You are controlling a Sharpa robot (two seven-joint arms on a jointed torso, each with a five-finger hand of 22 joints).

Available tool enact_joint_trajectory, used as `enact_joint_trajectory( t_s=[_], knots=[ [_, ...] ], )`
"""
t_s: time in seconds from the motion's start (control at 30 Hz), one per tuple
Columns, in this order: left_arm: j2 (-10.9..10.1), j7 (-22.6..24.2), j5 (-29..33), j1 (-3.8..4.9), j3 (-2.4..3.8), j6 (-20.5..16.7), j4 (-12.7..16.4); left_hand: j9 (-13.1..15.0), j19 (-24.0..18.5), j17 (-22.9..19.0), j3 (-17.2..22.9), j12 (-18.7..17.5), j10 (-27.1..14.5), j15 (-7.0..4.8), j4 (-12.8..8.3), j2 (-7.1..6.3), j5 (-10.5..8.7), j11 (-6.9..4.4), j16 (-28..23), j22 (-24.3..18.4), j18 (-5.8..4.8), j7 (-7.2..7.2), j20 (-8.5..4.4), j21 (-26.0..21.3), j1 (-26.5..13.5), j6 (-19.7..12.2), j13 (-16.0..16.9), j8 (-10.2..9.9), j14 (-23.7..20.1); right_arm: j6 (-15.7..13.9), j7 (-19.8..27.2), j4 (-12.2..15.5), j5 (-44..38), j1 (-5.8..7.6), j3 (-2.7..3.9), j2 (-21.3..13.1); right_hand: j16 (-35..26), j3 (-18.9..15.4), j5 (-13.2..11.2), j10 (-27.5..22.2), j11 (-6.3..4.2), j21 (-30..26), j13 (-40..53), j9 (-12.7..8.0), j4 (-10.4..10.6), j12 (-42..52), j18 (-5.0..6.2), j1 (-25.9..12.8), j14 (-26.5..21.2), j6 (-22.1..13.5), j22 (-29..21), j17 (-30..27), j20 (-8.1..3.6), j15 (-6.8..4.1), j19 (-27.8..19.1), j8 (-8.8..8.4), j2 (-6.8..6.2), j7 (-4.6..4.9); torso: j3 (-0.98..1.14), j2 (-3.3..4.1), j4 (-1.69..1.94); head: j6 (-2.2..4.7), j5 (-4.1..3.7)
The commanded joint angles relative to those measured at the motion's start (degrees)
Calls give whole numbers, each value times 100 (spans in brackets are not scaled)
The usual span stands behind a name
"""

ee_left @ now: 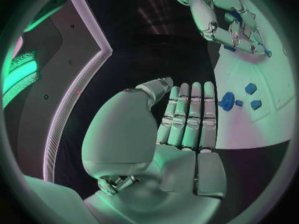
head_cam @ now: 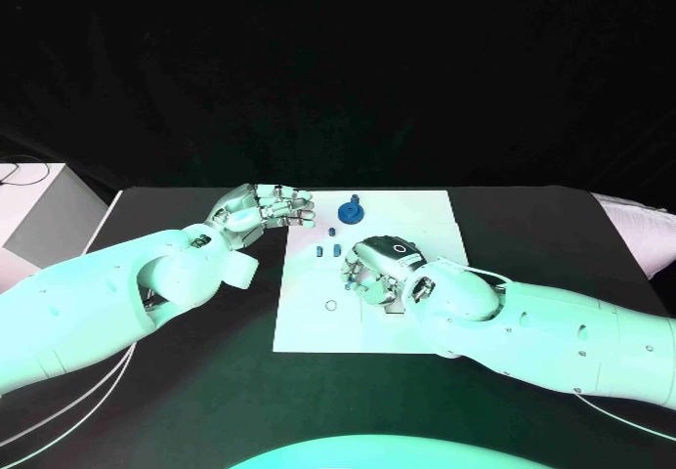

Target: Assemble the parts on the task board

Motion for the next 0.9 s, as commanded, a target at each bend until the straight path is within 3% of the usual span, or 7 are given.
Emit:
enact_joint_trajectory(
  t_s=[0.03, 0.73, 0.83, 0.9],
  knots=[
    [9, 5, 51, -6, 6, 4, 17, -9, 41, 9, -25, -2, -35, 22, -9, -4, 20, -6, -37, -9, 65, 20, -5, -21, -10, -12, 0, -21, 22, 137, -22, -36, -107, -11, -2, 22, -13, 42, 36, 313, -261, -36, 162, 5, -5, 16, -65, 5, 174, 18, -10, -4, 17, -37, -2, 18, 80, 18, -3, 1, 1, -1, 9],
    [-11, -9, 53, -6, 6, 5, 31, -12, 49, 13, -28, -2, -39, 24, -9, -7, 19, -2, -50, -20, 64, 25, -3, -35, -12, -16, 0, -27, 23, 311, 33, -217, -167, -42, -34, 158, -32, 41, 67, 289, -244, -73, 166, 16, -1, -17, -56, -44, 161, -10, -42, -52, 25, -25, -27, 17, 71, 35, 5, 1, -4, -54, 39],
    [-14, -14, 53, -6, 6, 3, 31, -12, 49, 13, -28, -2, -39, 24, -9, -7, 19, -2, -50, -20, 64, 25, -3, -35, -12, -16, 0, -27, 23, 298, 129, -218, -96, -44, -40, 157, -22, -51, 226, 127, -189, -104, 139, 22, 54, -99, -52, -204, 153, -135, -60, -78, 62, 26, -58, -26, -5, 84, 4, -3, -10, -61, 41],
    [-15, -16, 53, -6, 6, 0, 28, -12, 49, 13, -28, -2, -39, 24, -9, -7, 19, -2, -50, -20, 64, 25, -3, -35, -12, -16, 0, -27, 23, 263, 208, -209, -41, -46, -43, 151, 4, -174, 219, -11, -130, -157, 105, -21, 132, -98, -43, -370, 150, -401, -101, -84, 109, 78, -90, -169, -122, 146, 3, -5, -13, -63, 43]
  ],
)
